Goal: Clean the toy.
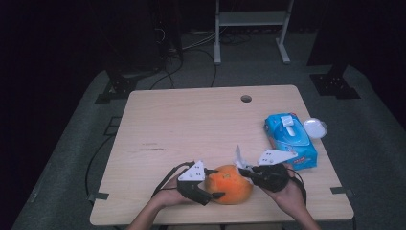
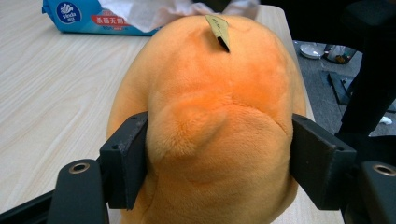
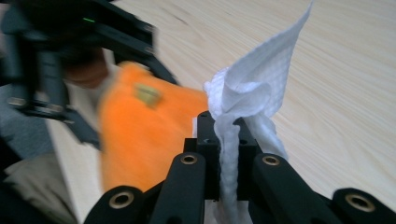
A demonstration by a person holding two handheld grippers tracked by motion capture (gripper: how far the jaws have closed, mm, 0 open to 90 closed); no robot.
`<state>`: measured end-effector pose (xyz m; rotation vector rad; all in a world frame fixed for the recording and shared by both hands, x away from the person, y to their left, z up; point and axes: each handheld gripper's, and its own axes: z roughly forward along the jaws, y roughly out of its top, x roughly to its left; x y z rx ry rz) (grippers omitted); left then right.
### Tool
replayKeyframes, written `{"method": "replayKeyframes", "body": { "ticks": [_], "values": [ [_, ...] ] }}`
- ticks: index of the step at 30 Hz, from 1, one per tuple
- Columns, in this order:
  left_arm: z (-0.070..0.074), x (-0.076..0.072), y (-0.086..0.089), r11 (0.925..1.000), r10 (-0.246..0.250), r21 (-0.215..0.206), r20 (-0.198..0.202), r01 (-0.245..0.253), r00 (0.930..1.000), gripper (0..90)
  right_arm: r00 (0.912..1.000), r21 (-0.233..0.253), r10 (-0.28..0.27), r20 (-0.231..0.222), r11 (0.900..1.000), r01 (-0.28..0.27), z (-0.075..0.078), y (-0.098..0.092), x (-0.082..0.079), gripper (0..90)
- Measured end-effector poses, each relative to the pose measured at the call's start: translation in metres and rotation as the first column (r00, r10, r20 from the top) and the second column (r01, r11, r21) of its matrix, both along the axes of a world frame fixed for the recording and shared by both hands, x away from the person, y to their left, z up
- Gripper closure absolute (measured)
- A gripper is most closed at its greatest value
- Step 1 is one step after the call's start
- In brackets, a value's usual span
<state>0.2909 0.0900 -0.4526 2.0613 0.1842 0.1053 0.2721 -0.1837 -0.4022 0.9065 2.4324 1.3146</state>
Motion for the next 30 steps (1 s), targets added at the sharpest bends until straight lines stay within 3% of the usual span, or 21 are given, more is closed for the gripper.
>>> {"method": "replayKeyframes", "body": {
  "ticks": [2,4,8,13,14,16,21,23,25,27,28,29,30],
  "values": [
    [0.0,0.0,-0.001,1.0,-0.001,0.004,0.003,0.001,1.0,27.1,0.9999,0.014,-0.009,-0.006,1.0,0.009,-0.001,-0.001,0.0,85.4],
    [0.0,0.0,0.0,1.0,-0.003,0.001,0.002,0.003,1.0,27.1,0.9998,0.013,0.013,0.017,1.0,-0.014,0.003,0.004,-0.005,85.4],
    [0.001,0.002,0.004,1.0,-0.007,0.007,-0.005,0.007,1.0,27.3,0.9991,0.006,0.036,0.021,0.999,-0.036,0.005,0.008,-0.006,85.2],
    [0.0,0.005,0.008,1.0,-0.005,-0.003,-0.025,0.005,0.9997,27.5,0.9996,0.003,-0.023,-0.015,1.0,0.023,-0.003,-0.006,0.002,85.2],
    [-0.001,0.006,0.01,1.0,-0.003,-0.007,-0.032,0.003,0.9995,27.4,0.9992,0.037,-0.036,-0.018,0.999,0.036,-0.002,-0.012,0.002,85.2],
    [-0.001,0.007,0.011,0.9999,-0.001,-0.012,-0.04,0.0,0.9992,27.4,0.9996,0.062,-0.025,-0.013,0.998,0.025,0.002,-0.013,0.001,85.2],
    [-0.002,0.009,0.014,0.9998,0.002,-0.019,-0.054,-0.003,0.9986,27.4,0.9989,0.043,-0.014,-0.044,0.999,0.016,-0.005,-0.012,0.004,85.1],
    [-0.002,0.01,0.015,0.9997,0.006,-0.022,-0.057,-0.008,0.9983,27.4,0.9968,0.024,-0.028,-0.075,0.999,0.03,-0.014,-0.014,0.009,85.1],
    [-0.002,0.01,0.015,0.9998,0.006,-0.018,-0.053,-0.007,0.9986,27.4,0.9923,0.062,-0.037,-0.119,0.997,0.044,-0.019,-0.021,0.014,85.1],
    [-0.002,0.01,0.015,0.9998,0.007,-0.018,-0.053,-0.008,0.9986,27.4,0.9943,0.069,-0.04,-0.099,0.997,0.047,-0.014,-0.022,0.011,85.1],
    [-0.002,0.01,0.015,0.9997,0.008,-0.021,-0.055,-0.009,0.9984,27.4,0.9966,0.121,-0.001,-0.082,0.993,0.011,-0.005,-0.018,0.006,85.1],
    [-0.002,0.01,0.015,0.9997,0.009,-0.022,-0.057,-0.011,0.9983,27.4,0.9966,0.121,-0.001,-0.082,0.993,0.011,-0.005,-0.018,0.006,85.1],
    [-0.002,0.01,0.015,0.9997,0.009,-0.022,-0.057,-0.011,0.9983,27.3,0.9969,0.131,0.045,-0.065,0.991,-0.037,0.001,-0.012,0.001,85.1]
  ]
}}
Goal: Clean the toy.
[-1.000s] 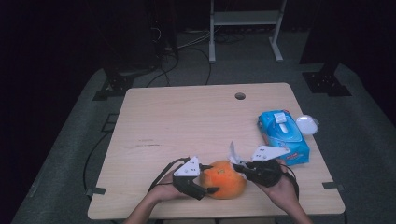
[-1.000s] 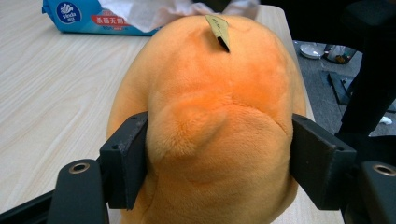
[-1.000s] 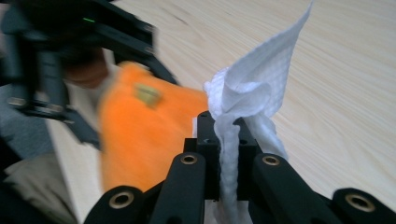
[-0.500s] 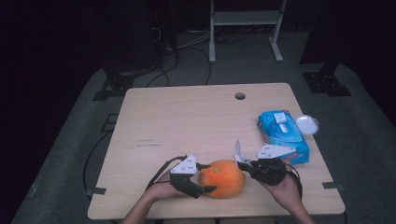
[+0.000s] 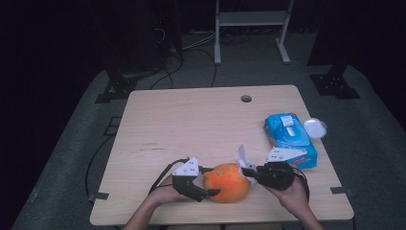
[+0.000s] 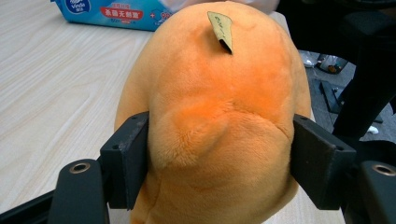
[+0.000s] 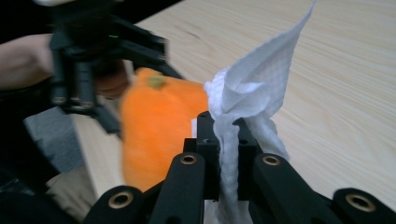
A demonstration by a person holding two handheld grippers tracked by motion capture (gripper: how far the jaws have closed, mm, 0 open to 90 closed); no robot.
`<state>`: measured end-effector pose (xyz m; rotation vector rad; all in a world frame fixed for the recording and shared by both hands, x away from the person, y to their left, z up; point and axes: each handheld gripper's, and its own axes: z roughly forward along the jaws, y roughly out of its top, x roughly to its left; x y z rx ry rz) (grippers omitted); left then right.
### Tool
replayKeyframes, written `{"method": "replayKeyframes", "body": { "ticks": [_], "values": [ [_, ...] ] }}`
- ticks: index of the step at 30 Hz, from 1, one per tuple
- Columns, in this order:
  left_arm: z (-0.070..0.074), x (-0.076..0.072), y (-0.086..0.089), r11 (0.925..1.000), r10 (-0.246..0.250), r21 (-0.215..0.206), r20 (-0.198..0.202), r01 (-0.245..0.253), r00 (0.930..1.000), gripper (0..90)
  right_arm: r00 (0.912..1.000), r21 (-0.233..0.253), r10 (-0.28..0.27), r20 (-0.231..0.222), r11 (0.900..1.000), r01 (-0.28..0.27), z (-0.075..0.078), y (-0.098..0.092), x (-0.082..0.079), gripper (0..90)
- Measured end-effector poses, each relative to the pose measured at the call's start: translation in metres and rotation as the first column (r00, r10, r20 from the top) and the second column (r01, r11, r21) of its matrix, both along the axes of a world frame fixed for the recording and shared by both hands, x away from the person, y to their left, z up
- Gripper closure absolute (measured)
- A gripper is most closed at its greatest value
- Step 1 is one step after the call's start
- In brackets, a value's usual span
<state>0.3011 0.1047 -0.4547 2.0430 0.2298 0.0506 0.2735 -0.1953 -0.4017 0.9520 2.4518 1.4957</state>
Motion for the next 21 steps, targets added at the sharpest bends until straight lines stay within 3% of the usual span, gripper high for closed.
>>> {"method": "replayKeyframes", "body": {
  "ticks": [5,6,7,8,9,12,14,16,17,18,21],
  "values": [
    [0.0,-0.001,0.0,1.0,0.004,0.001,0.001,-0.004,1.0,27.2,0.9999,-0.038,0.009,-0.006,0.999,-0.009,-0.007,0.003,0.001,85.3],
    [0.0,0.0,0.0,1.0,0.003,0.002,0.002,-0.003,1.0,27.2,0.9993,-0.112,-0.034,0.017,0.993,0.036,-0.01,-0.001,0.004,85.3],
    [0.0,0.0,0.0,1.0,0.003,0.002,0.002,-0.003,1.0,27.2,0.9993,-0.112,-0.034,0.017,0.993,0.036,-0.01,-0.001,0.004,85.3],
    [0.0,0.0,0.0,1.0,0.003,0.002,0.003,-0.003,1.0,27.2,0.998,-0.149,-0.06,0.021,0.987,0.062,-0.012,-0.003,0.005,85.3],
    [0.001,-0.001,-0.001,1.0,0.007,0.005,0.003,-0.007,1.0,27.2,0.9973,-0.134,-0.073,-0.002,0.988,0.072,-0.015,-0.008,0.007,85.4],
    [0.002,-0.001,-0.003,0.9999,0.007,0.009,0.008,-0.007,0.9999,27.1,0.9979,-0.122,-0.062,0.018,0.99,0.064,-0.009,-0.005,0.004,85.4],
    [0.003,-0.001,-0.008,0.9999,0.012,0.011,0.01,-0.012,0.9999,27.2,0.9985,-0.062,-0.01,0.053,0.998,0.013,0.006,0.004,-0.004,85.4],
    [0.004,-0.003,-0.01,0.9998,0.01,0.017,0.021,-0.01,0.9997,27.2,0.9971,-0.053,0.022,0.072,0.998,-0.018,0.011,0.012,-0.008,85.4],
    [0.004,-0.003,-0.01,0.9998,0.01,0.017,0.021,-0.01,0.9997,27.2,0.9971,-0.053,0.022,0.072,0.998,-0.018,0.011,0.012,-0.008,85.4],
    [0.003,-0.003,-0.008,0.9998,0.011,0.015,0.018,-0.011,0.9998,27.3,0.9966,-0.097,0.025,0.078,0.995,-0.018,0.008,0.017,-0.009,85.4],
    [0.003,-0.003,-0.006,0.9998,0.008,0.016,0.017,-0.009,0.9998,27.5,0.9989,-0.093,0.013,0.045,0.996,-0.008,-0.001,0.012,-0.004,85.6]
  ]
}}
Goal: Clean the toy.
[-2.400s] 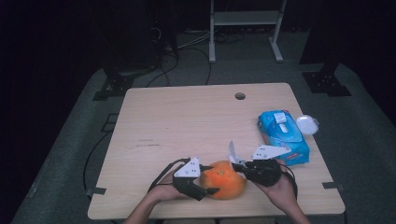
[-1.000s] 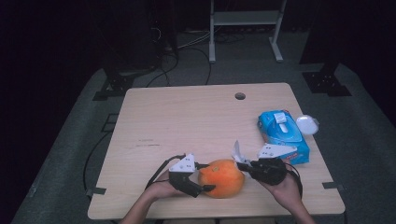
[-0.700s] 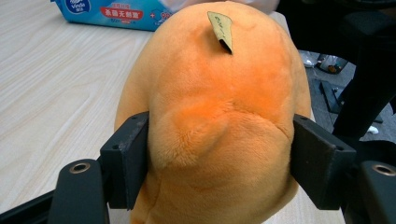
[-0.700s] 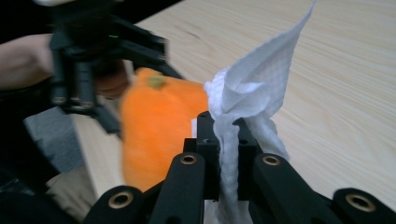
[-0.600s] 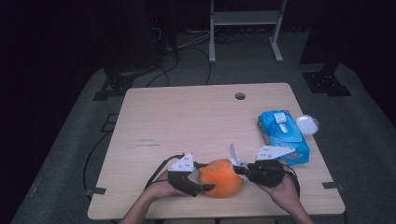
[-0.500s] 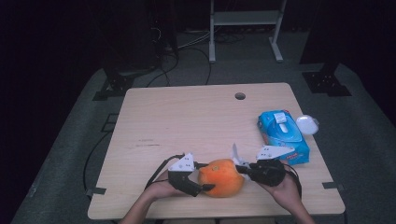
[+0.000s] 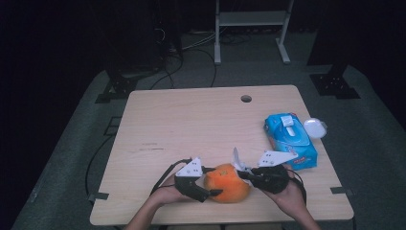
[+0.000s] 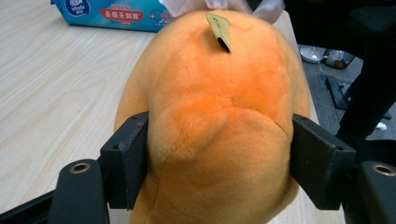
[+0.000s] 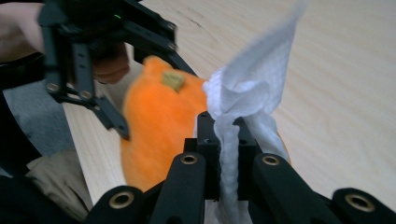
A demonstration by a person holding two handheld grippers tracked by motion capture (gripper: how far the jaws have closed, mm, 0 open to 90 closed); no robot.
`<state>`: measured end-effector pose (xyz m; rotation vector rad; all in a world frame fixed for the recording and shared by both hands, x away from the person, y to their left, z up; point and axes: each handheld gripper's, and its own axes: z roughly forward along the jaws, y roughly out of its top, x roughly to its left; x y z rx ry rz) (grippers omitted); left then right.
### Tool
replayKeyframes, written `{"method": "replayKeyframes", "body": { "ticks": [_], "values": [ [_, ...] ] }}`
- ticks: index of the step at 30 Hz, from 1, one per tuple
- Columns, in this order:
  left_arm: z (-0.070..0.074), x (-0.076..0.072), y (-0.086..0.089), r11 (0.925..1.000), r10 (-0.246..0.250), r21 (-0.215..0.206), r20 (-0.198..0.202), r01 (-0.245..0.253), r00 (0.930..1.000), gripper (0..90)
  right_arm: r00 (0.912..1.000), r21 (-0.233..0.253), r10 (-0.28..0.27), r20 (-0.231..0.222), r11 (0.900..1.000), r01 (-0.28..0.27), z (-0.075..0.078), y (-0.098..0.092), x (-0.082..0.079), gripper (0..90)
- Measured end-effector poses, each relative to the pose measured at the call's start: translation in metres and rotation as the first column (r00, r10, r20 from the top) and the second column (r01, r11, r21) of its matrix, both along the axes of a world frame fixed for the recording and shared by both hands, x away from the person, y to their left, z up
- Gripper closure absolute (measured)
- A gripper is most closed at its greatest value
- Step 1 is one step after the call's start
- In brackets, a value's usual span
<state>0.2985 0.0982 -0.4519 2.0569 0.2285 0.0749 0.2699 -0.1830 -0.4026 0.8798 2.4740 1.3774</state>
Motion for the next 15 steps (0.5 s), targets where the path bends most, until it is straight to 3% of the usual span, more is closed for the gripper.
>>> {"method": "replayKeyframes", "body": {
  "ticks": [1,2,3,4,5,8,11,15],
  "values": [
    [0.0,0.001,0.0,1.0,-0.001,-0.002,-0.004,0.001,1.0,27.5,0.9991,-0.005,-0.034,-0.025,0.999,0.034,-0.007,-0.009,0.007,85.7],
    [0.0,0.001,0.0,1.0,-0.001,-0.002,-0.004,0.001,1.0,27.5,0.9991,-0.005,-0.034,-0.025,0.999,0.034,-0.007,-0.009,0.007,85.7],
    [0.0,0.001,0.002,1.0,-0.006,-0.002,-0.007,0.006,1.0,27.5,0.9958,-0.019,-0.076,-0.05,0.997,0.075,-0.013,-0.017,0.011,85.6],
    [0.0,0.001,0.002,1.0,-0.006,-0.002,-0.007,0.006,1.0,27.4,0.9958,-0.019,-0.076,-0.05,0.997,0.075,-0.013,-0.017,0.011,85.6],
    [-0.001,0.002,0.004,1.0,-0.007,-0.003,-0.013,0.007,0.9999,27.4,0.9929,-0.052,-0.102,-0.061,0.994,0.099,-0.018,-0.022,0.014,85.6],
    [-0.001,0.002,0.005,1.0,-0.006,-0.004,-0.018,0.006,0.9998,27.4,0.9919,-0.036,-0.108,-0.067,0.994,0.106,-0.018,-0.024,0.013,85.6],
    [-0.001,0.002,0.005,1.0,-0.005,-0.004,-0.016,0.005,0.9999,27.4,0.9943,-0.029,-0.099,-0.041,0.995,0.097,-0.01,-0.02,0.01,85.6],
    [-0.001,0.002,0.005,1.0,-0.002,-0.002,-0.015,0.002,0.9999,27.4,0.9904,-0.065,-0.107,-0.088,0.993,0.101,-0.02,-0.021,0.015,85.5]
  ]
}}
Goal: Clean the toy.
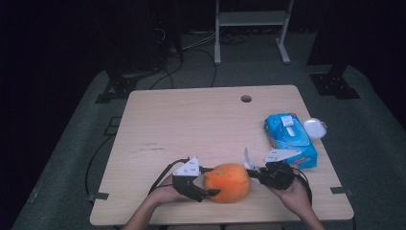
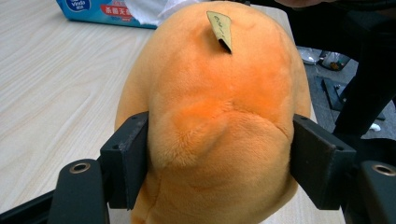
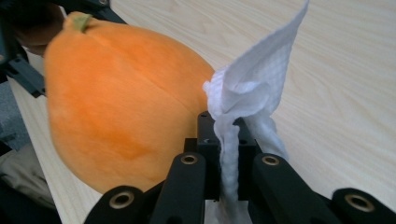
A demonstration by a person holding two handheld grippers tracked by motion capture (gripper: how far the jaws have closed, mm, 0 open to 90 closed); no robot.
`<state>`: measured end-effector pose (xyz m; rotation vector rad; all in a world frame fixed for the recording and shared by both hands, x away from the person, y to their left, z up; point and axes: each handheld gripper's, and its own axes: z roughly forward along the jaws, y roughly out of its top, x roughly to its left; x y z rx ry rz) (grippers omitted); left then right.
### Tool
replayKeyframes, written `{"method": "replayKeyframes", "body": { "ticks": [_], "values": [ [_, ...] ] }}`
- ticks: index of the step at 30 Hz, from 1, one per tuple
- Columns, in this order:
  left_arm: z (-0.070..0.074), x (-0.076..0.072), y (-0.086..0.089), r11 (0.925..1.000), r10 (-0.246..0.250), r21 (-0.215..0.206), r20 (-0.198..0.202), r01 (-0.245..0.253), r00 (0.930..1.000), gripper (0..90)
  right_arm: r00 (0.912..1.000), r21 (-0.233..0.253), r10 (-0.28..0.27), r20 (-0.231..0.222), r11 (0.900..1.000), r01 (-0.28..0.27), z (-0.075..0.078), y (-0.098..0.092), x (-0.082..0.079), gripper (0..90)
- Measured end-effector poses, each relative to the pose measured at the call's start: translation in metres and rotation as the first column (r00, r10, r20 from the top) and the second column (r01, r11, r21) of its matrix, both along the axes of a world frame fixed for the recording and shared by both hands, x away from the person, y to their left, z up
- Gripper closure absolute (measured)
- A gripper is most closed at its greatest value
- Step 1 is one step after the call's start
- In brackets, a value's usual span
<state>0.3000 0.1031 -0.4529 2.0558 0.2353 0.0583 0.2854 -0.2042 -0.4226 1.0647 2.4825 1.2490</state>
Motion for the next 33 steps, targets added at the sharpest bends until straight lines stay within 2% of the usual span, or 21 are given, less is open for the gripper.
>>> {"method": "replayKeyframes", "body": {
  "ticks": [1,4,7,9,10,11,13,14,15,16,19,20,21,24,25,26,27,28,29,30,33],
  "values": [
    [0.0,0.0,0.0,1.0,0.0,0.0,0.0,0.0,1.0,27.4,1.0,0.0,0.0,0.0,1.0,0.0,0.0,0.0,0.0,85.5],
    [0.002,-0.001,-0.004,0.9999,0.003,0.016,0.007,-0.003,1.0,27.4,0.9998,0.044,0.01,0.016,0.999,-0.01,0.008,0.0,-0.003,85.6],
    [0.006,-0.005,-0.013,0.9996,0.007,0.026,0.025,-0.007,0.9997,27.4,0.9933,0.105,0.083,0.081,0.99,-0.091,0.029,0.017,-0.015,85.6],
    [0.007,-0.007,-0.018,0.9994,0.01,0.033,0.038,-0.011,0.9992,27.4,0.9905,0.107,0.104,0.09,0.988,-0.113,0.032,0.023,-0.018,85.6],
    [0.008,-0.008,-0.019,0.9991,0.01,0.042,0.049,-0.012,0.9988,27.6,0.9854,0.073,0.13,0.11,0.988,-0.138,0.035,0.033,-0.024,85.5],
    [0.008,-0.008,-0.019,0.999,0.012,0.042,0.05,-0.014,0.9987,27.6,0.9854,0.073,0.13,0.11,0.988,-0.138,0.035,0.033,-0.024,85.5],
    [0.007,-0.008,-0.017,0.9994,0.021,0.028,0.037,-0.022,0.9991,27.9,0.9851,0.031,0.126,0.116,0.991,-0.131,0.03,0.035,-0.023,85.5],
    [0.007,-0.007,-0.016,0.9995,0.025,0.018,0.025,-0.025,0.9994,27.9,0.9903,0.033,0.104,0.092,0.994,-0.107,0.023,0.029,-0.018,85.7],
    [0.007,-0.007,-0.016,0.9995,0.025,0.018,0.025,-0.025,0.9994,28.0,0.9903,0.033,0.104,0.092,0.994,-0.107,0.023,0.029,-0.018,85.7],
    [0.007,-0.007,-0.018,0.9996,0.026,0.013,0.026,-0.027,0.9993,28.2,0.9945,0.038,0.074,0.073,0.996,-0.077,0.02,0.02,-0.014,85.8],
    [0.008,-0.007,-0.021,0.9994,0.033,0.012,0.031,-0.033,0.999,28.2,0.9949,0.031,0.055,0.085,0.998,-0.058,0.023,0.018,-0.015,85.7],
    [0.008,-0.009,-0.024,0.9995,0.032,0.001,0.041,-0.032,0.9986,28.2,0.9913,0.054,0.07,0.111,0.996,-0.077,0.03,0.022,-0.019,85.7],
    [0.008,-0.009,-0.025,0.9995,0.03,0.002,0.049,-0.03,0.9984,28.2,0.9893,0.07,0.087,0.117,0.993,-0.096,0.034,0.026,-0.022,85.7],
    [0.008,-0.01,-0.027,0.9995,0.03,0.0,0.056,-0.03,0.998,28.1,0.9785,0.032,0.134,0.157,0.99,-0.14,0.04,0.04,-0.029,85.5],
    [0.008,-0.01,-0.026,0.9996,0.03,-0.003,0.059,-0.03,0.9978,28.1,0.9785,0.032,0.134,0.157,0.99,-0.14,0.04,0.04,-0.029,85.5],
    [0.007,-0.009,-0.025,0.9995,0.029,-0.011,0.059,-0.029,0.9978,25.7,0.9769,-0.039,0.136,0.164,0.991,-0.132,0.035,0.045,-0.029,85.6],
    [0.006,-0.01,-0.025,0.9993,0.026,-0.028,0.058,-0.024,0.998,25.7,0.9769,-0.039,0.136,0.164,0.991,-0.132,0.035,0.045,-0.029,85.6],
    [0.005,-0.008,-0.023,0.998,0.014,-0.062,0.035,-0.012,0.9993,20.1,0.9818,-0.045,0.134,0.135,0.991,-0.129,0.028,0.042,-0.026,85.8],
    [0.005,-0.008,-0.023,0.998,0.014,-0.062,0.035,-0.012,0.9993,18.7,0.9818,-0.045,0.134,0.135,0.991,-0.129,0.028,0.042,-0.026,85.8],
    [0.004,-0.006,-0.023,0.9944,0.009,-0.105,0.013,-0.008,0.9999,17.9,0.9826,-0.044,0.131,0.132,0.991,-0.126,0.027,0.036,-0.024,85.8],
    [0.002,-0.004,-0.023,0.9924,-0.004,-0.123,0.015,0.006,0.9999,15.1,0.9851,-0.057,0.113,0.13,0.993,-0.106,0.027,0.029,-0.023,85.8]
  ]
}}
